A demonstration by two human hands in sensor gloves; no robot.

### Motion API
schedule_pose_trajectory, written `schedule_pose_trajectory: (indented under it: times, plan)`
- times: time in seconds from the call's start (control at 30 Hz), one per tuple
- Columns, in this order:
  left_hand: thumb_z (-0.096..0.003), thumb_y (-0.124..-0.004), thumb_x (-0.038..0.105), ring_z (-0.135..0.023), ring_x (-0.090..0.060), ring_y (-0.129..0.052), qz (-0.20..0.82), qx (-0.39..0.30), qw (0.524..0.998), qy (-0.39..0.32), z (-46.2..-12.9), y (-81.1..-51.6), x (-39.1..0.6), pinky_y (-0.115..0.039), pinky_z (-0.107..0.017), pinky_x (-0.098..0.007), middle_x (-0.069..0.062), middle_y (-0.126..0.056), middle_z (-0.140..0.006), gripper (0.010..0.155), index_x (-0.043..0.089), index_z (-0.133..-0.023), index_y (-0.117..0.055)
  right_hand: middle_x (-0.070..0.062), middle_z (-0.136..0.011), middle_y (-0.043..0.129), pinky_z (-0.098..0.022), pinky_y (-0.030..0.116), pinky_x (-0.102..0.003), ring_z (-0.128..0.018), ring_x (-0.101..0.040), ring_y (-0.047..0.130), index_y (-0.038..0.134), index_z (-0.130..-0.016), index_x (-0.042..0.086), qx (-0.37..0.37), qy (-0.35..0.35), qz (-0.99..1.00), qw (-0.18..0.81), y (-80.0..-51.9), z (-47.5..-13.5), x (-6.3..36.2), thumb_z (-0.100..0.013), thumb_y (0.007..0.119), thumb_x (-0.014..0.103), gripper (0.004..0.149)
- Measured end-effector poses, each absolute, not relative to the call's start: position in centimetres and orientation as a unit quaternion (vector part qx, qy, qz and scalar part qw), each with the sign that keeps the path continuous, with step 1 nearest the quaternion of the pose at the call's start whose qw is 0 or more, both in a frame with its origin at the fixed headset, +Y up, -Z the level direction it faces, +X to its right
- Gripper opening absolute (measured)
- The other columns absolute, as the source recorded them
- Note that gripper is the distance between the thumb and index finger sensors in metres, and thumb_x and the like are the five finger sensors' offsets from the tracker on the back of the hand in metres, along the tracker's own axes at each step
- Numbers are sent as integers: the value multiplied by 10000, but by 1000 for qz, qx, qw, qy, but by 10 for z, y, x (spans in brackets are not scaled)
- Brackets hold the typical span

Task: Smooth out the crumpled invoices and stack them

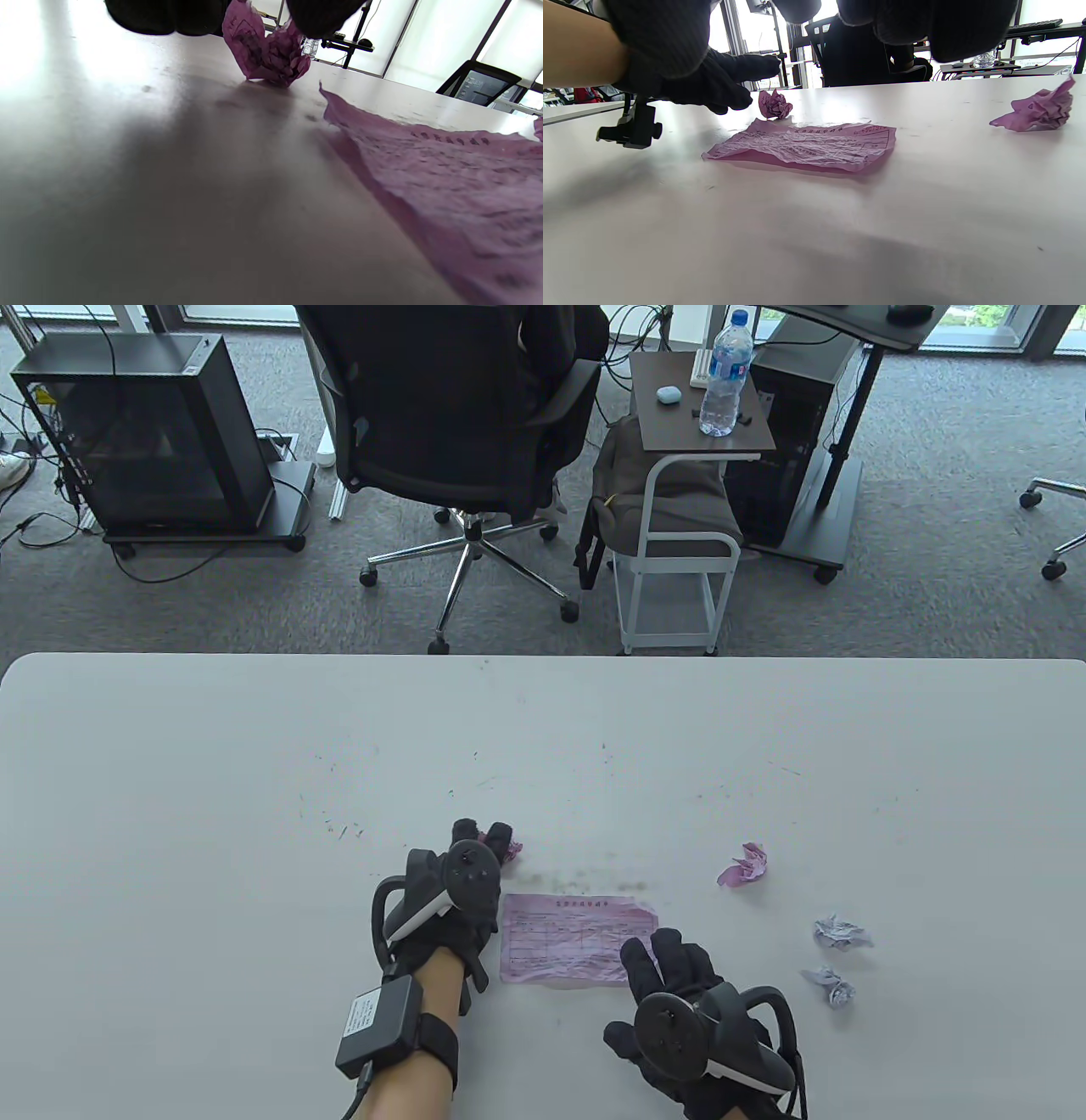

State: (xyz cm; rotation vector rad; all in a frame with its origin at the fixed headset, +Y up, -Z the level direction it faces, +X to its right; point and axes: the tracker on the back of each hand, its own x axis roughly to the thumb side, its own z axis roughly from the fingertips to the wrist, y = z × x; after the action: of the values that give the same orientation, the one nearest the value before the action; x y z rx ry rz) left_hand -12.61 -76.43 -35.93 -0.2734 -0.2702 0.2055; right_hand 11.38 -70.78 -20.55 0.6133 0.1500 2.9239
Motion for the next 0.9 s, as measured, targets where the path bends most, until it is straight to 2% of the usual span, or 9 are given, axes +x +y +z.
schedule_pose_trajectory:
  times: [0.1,0.2,0.33,0.47,0.6,0.7,0.77,0.9]
  plan:
    - [-588,-651,199,-944,-462,-612,74,-158,975,-140,-371,-769,-114,-644,-636,-547,-68,-103,-1101,597,381,-1055,-327,-346,-1086,353,-567,674,-646,-904,-560,547,346,-1076,115,210,54,972,91,-708,-205,116,-530,748,551,806]
    - [-584,-656,191,-914,-414,-617,48,-193,972,-127,-376,-776,-111,-670,-616,-515,-93,-238,-1124,552,319,-1078,-447,-346,-1085,359,-565,679,-643,-900,-557,557,354,-1075,113,213,61,970,102,-707,-205,117,-533,746,547,798]
    - [-585,-686,232,-897,-333,-633,80,-179,975,-104,-373,-777,-124,-668,-603,-462,-153,-366,-1107,566,236,-1099,-449,-349,-1084,355,-564,682,-640,-899,-555,561,367,-1074,107,215,61,968,116,-706,-204,119,-536,746,541,788]
    - [-568,-750,218,-795,-272,-767,85,-163,979,-86,-359,-774,-143,-745,-537,-435,-177,-543,-1042,546,173,-1073,-545,-348,-1082,361,-564,684,-637,-895,-551,572,372,-1073,104,215,68,967,118,-707,-205,120,-537,744,538,784]
    - [-543,-804,218,-645,-248,-873,75,-158,981,-86,-334,-767,-157,-801,-477,-468,-207,-730,-914,468,110,-986,-698,-349,-1081,366,-563,686,-636,-894,-550,573,376,-1072,102,210,73,967,125,-709,-207,122,-537,745,536,781]
    - [-548,-799,224,-618,-240,-890,117,-156,976,-92,-315,-752,-168,-814,-460,-466,-215,-751,-896,466,87,-985,-708,-349,-1081,369,-561,687,-637,-894,-550,575,378,-1071,102,209,70,968,124,-708,-208,122,-537,746,535,780]
    - [-552,-795,232,-603,-238,-903,199,-133,965,-103,-299,-736,-171,-824,-447,-461,-220,-758,-891,470,80,-987,-705,-348,-1081,370,-561,689,-637,-894,-550,576,375,-1072,101,210,69,967,124,-709,-210,121,-537,745,535,782]
    - [-563,-784,255,-586,-227,-928,367,-92,915,-143,-265,-710,-162,-839,-451,-461,-218,-784,-875,468,73,-988,-710,-346,-1082,369,-560,690,-637,-894,-549,577,358,-1073,98,219,69,965,128,-709,-210,118,-537,746,534,792]
